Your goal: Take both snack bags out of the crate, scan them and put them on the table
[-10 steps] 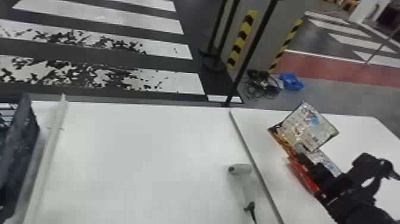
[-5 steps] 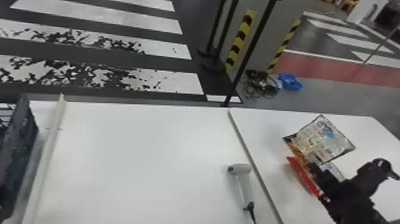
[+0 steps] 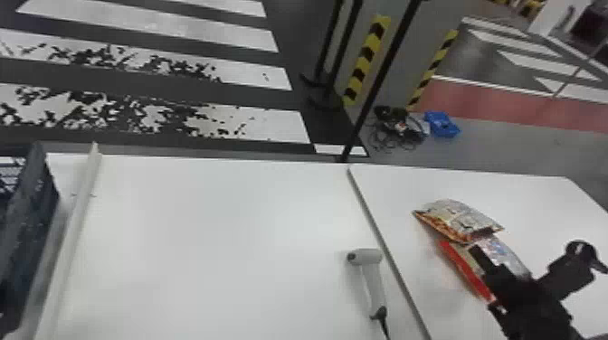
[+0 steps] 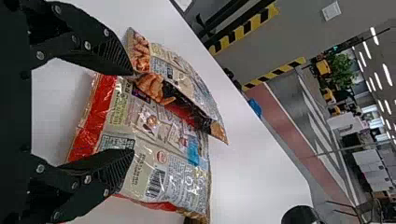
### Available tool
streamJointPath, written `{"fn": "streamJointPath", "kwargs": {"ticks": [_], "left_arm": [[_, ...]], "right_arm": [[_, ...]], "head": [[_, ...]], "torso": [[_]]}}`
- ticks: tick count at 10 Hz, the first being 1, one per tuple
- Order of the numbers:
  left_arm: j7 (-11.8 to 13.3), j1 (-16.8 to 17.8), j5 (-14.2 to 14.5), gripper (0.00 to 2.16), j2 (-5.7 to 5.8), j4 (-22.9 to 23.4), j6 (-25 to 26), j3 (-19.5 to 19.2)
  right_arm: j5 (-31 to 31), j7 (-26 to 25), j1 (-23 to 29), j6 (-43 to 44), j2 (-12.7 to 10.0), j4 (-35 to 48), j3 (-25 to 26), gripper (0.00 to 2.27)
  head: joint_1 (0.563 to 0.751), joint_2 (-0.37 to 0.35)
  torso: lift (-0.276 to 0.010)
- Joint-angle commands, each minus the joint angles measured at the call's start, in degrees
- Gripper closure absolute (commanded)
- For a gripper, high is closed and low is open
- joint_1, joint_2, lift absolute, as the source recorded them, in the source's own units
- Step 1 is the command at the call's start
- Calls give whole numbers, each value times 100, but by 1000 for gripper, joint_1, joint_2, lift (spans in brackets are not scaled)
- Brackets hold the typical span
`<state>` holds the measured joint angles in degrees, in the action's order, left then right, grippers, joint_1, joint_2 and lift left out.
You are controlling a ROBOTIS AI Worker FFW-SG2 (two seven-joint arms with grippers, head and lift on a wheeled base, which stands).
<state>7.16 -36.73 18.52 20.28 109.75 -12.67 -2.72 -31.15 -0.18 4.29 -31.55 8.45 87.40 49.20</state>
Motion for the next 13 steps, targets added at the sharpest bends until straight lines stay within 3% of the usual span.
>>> {"fn": "streamJointPath", "kwargs": {"ticks": [1,4,7,10,13], "left_arm": [[5,-1,-7,2,3,29,15,0],[-4,-36,-15,2,3,90,15,0],[-4,-54,-24,2,3,143,15,9],[5,-80,-51,2,-32,205,32,9],[-4,-80,-77,2,-68,196,32,79]], "right_arm": [[-14,0,256,65,-124,471,-139,60],[883,9,959,750,-599,1877,-1168,53],[1569,-141,1416,1436,-845,2360,-2389,60],[2667,-1037,1961,3176,-850,2404,-4024,60],[3564,-1564,2480,4248,-850,2308,-5404,60]], "head": [[695,-350],[695,-350],[695,-350],[695,-216],[695,-67]], "torso": [[-92],[-92],[-92],[-92],[-92]]}}
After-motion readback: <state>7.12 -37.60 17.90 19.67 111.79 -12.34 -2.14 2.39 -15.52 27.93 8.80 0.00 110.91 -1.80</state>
